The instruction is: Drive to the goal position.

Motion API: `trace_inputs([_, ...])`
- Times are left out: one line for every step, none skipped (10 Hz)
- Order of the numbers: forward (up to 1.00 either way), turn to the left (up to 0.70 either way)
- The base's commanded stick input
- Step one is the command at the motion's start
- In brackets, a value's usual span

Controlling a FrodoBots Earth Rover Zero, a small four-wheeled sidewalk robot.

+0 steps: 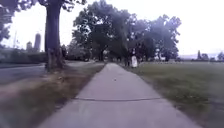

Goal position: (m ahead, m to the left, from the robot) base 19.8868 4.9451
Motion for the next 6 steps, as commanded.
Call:
trace_inputs([0.70, 0.00])
trace_inputs([0.70, 0.00])
trace_inputs([0.70, 0.00])
trace_inputs([0.70, 0.00])
trace_inputs([0.70, 0.00])
trace_inputs([0.70, 0.00])
